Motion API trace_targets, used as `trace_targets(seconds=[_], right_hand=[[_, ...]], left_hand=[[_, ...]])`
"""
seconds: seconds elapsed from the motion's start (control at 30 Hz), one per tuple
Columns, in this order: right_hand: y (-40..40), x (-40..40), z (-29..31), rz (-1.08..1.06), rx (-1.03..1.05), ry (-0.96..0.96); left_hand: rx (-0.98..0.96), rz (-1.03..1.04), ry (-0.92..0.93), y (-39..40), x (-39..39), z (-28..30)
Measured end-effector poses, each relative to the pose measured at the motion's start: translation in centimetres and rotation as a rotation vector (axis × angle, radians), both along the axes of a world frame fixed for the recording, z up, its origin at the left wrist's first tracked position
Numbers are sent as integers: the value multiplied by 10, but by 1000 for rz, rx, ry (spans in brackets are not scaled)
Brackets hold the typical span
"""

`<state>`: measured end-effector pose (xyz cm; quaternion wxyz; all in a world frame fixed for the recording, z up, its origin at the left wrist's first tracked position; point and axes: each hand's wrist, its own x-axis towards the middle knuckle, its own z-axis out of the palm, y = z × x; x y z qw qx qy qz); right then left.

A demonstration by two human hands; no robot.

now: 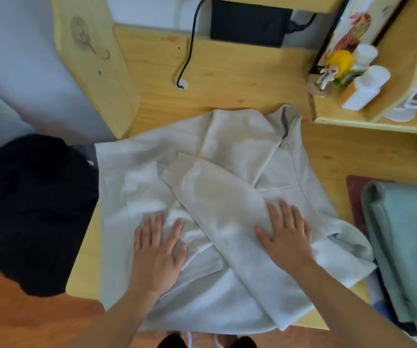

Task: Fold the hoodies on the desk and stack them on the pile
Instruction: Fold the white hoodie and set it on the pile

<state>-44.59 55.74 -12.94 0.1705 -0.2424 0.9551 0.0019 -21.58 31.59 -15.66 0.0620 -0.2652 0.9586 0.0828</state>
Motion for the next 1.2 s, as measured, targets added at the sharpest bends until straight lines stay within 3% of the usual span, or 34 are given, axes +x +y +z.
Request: trace_targets(seconds=[0.27, 0.4, 0.47, 0.53, 0.67, 0.83, 0.93, 1.07, 1.2], right_hand=[[35, 60, 1, -128, 16, 80], [25, 27, 19, -184, -59, 46], [30, 0, 22, -177, -103, 120], [35, -23, 16, -122, -25, 175], [25, -46, 7, -278, 51, 142], [24, -45, 6, -301, 67, 206], [38, -28, 7, -371, 26, 176], [67, 17, 9, -538, 17, 166], [62, 3, 11, -571, 27, 200]], left_hand=[[-15, -211, -12, -51, -40, -2], [32, -64, 9, -18, -5, 0], [35, -24, -18, -2, 15, -2], [50, 9, -23, 3, 19, -1], [63, 110, 3, 3, 1, 12], [96, 162, -12, -13, -54, 12], [95, 89, -116, -22, -85, 3], [52, -164, -153, -45, -126, 4], [86, -249, -224, -57, -152, 15]])
